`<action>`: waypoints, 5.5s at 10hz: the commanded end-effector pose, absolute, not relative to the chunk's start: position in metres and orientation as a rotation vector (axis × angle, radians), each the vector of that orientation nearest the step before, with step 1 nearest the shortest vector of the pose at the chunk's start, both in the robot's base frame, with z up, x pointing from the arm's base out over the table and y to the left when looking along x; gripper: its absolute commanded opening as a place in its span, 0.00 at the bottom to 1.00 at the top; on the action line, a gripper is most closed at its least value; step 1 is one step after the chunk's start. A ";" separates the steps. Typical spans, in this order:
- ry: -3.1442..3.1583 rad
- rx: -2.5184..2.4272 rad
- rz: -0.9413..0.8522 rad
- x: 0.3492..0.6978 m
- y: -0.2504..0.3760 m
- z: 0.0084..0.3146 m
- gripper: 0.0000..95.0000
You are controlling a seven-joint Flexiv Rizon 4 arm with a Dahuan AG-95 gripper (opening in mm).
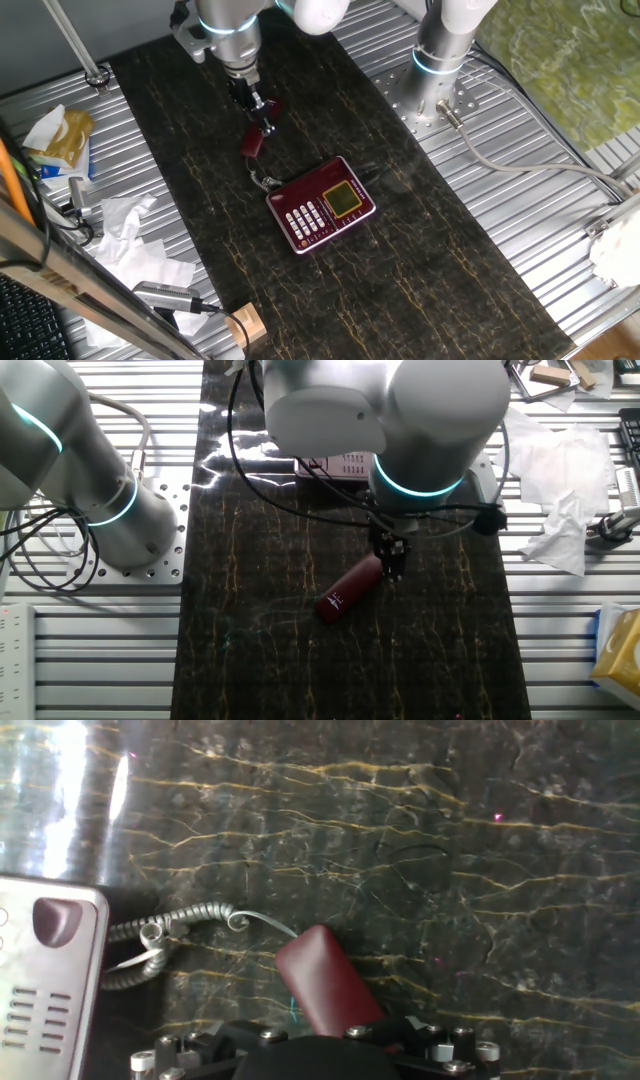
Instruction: Place the handset of the telephone on the corresponding phone cradle
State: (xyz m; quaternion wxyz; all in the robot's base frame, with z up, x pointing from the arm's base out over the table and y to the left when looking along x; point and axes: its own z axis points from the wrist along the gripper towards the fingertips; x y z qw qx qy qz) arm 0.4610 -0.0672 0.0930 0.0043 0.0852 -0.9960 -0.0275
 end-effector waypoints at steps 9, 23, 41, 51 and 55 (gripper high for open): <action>-3.105 0.466 -0.077 0.487 -0.103 0.085 1.00; -3.094 0.212 -0.103 0.484 -0.083 0.044 1.00; -3.213 0.275 0.000 0.480 -0.082 0.044 1.00; -3.096 0.325 -0.041 0.483 -0.082 0.038 1.00; -3.057 0.303 -0.081 0.487 -0.076 0.026 1.00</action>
